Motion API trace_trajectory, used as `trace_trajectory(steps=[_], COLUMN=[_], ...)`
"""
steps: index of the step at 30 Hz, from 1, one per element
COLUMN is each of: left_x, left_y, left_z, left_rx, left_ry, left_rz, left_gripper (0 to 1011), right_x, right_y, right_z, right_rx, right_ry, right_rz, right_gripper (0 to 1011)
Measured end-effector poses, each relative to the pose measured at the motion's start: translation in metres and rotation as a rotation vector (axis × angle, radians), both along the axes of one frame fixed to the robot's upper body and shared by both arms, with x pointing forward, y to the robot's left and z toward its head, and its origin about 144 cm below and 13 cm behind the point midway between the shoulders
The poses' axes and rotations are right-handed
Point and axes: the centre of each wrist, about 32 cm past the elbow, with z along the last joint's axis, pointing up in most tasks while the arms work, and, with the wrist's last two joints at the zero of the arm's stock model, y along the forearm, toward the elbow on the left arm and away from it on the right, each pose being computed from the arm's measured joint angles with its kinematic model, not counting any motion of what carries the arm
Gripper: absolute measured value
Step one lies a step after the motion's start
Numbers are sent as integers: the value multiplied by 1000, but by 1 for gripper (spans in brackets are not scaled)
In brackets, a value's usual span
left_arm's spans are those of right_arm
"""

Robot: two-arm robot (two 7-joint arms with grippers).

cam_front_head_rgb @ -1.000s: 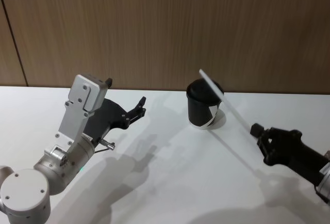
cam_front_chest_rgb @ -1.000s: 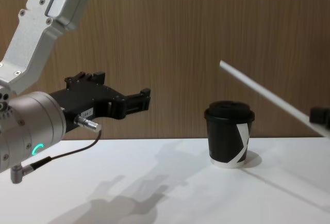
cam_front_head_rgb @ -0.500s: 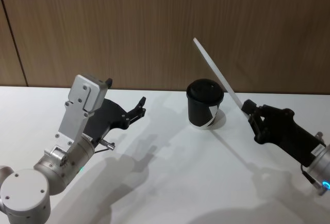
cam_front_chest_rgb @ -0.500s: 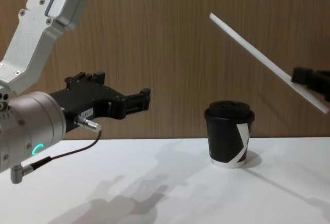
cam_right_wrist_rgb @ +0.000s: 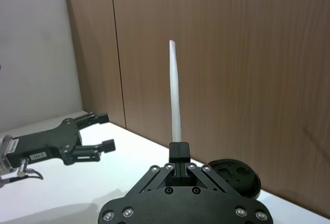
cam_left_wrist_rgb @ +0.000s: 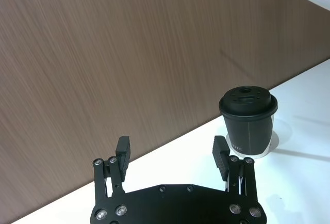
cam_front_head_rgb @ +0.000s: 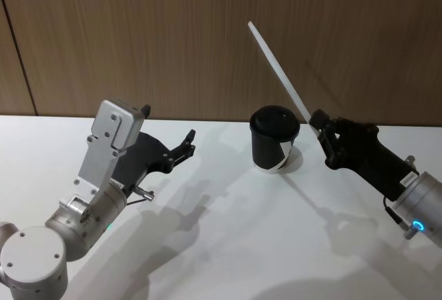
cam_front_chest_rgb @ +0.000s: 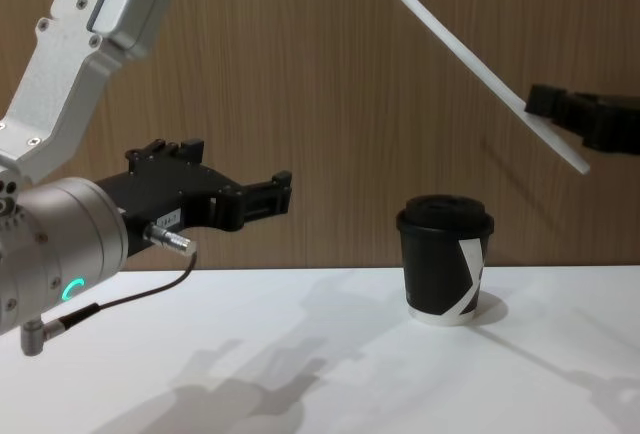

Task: Pick up the straw with one hand, pass it to the other hand, and insert it into the cup.

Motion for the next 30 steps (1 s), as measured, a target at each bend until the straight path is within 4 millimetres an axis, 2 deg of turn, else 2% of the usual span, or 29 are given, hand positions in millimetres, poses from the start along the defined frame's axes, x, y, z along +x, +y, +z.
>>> trace_trajectory(steps=[30], left_x=[2], left_y=[0], left_z=[0], left_rx=[-27], left_ry=[8], left_rz=[-32], left_gripper=[1003], right_x=[11], right_y=[11], right_z=[5], right_rx=[38], right_ry=[-13], right_rz=[5], right_gripper=[0])
